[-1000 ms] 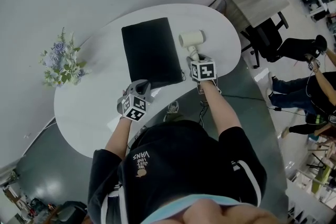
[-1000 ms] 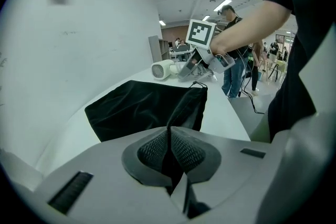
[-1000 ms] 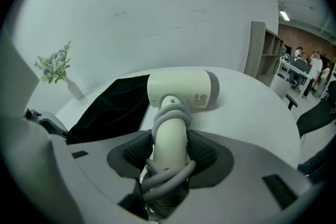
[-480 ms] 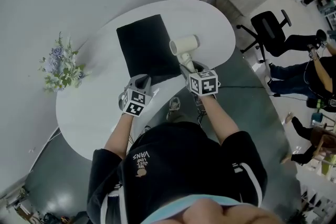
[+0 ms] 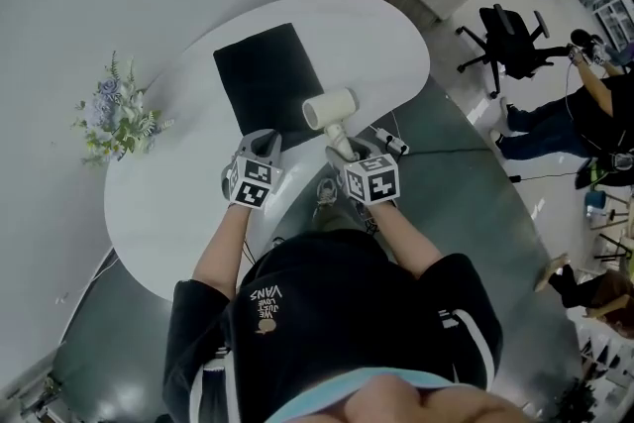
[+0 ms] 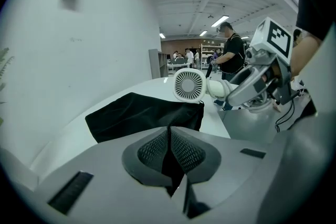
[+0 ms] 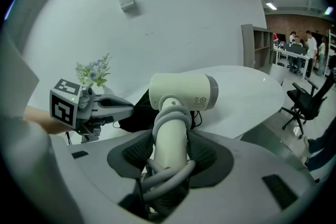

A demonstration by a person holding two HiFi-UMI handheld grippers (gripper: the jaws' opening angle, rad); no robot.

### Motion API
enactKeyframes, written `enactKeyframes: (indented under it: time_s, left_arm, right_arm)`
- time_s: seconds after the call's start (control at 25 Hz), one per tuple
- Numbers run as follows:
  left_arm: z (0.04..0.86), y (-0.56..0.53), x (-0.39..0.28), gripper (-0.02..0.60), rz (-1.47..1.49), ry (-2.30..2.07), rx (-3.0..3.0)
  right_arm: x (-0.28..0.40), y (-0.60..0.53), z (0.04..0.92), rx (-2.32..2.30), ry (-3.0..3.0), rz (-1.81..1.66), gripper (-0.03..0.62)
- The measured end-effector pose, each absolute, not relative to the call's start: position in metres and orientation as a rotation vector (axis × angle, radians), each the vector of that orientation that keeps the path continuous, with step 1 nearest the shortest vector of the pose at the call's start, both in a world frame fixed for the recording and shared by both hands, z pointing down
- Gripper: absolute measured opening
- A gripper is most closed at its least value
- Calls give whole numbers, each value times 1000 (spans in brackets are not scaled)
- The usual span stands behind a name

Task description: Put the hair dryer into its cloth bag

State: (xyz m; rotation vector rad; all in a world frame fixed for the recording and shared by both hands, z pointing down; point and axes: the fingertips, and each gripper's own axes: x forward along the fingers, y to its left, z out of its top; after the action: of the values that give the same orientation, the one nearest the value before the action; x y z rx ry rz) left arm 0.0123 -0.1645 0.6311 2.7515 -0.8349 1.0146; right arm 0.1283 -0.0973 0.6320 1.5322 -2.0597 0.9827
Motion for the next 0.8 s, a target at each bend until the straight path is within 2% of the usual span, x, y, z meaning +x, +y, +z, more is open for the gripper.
enactKeyframes:
  time_s: [0.8]
  left_arm:
    - [596,-138,14,35,851,-797,2796]
  right_arm:
    - [48,-7,648,1408,-2055,939,218]
